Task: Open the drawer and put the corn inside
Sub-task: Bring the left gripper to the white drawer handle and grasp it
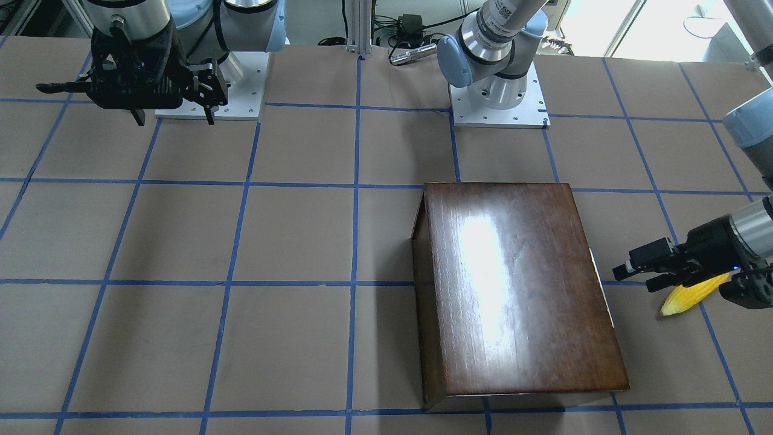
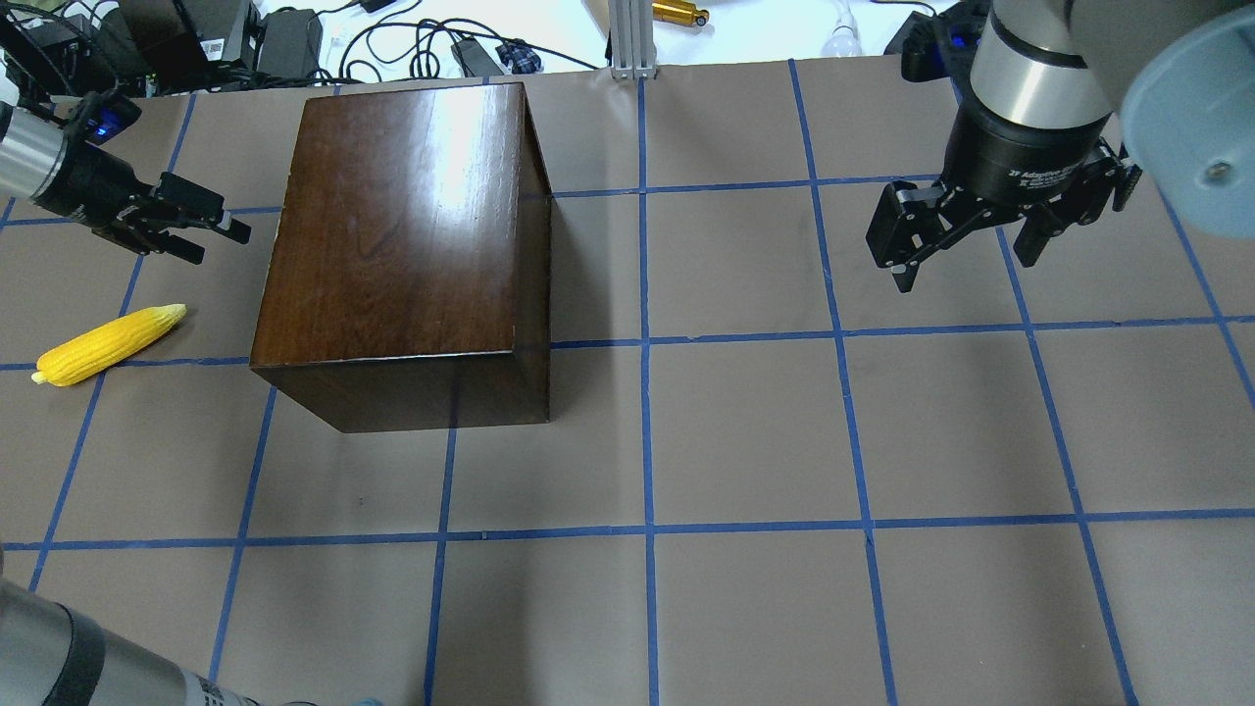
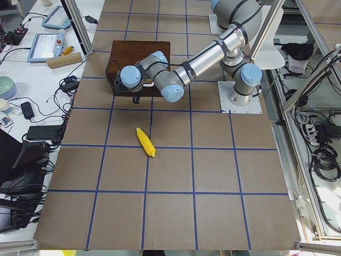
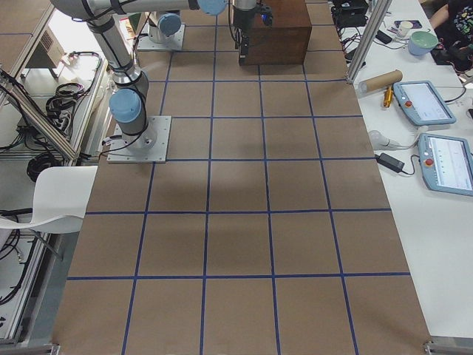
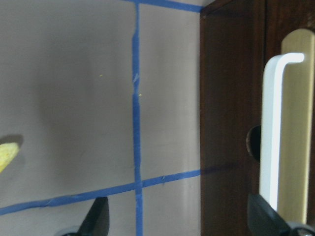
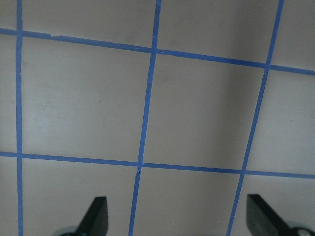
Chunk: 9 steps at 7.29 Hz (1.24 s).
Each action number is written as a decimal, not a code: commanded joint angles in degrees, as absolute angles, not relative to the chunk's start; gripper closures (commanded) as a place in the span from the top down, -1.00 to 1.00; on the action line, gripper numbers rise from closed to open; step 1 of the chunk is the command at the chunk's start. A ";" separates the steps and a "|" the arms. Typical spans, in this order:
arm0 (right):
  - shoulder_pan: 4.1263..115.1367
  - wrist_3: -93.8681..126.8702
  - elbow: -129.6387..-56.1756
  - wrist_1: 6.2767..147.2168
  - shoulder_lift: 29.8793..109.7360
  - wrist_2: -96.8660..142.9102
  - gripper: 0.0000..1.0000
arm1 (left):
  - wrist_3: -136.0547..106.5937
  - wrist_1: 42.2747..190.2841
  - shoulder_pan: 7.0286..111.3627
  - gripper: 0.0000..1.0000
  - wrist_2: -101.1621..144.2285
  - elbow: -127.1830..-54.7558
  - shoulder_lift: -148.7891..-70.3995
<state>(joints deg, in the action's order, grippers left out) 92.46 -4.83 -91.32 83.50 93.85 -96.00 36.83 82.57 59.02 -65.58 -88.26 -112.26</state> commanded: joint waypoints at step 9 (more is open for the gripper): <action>92.46 -4.83 -91.32 83.50 93.87 -95.98 1.00 | 36.47 81.83 61.08 1.00 -65.83 -88.77 -115.84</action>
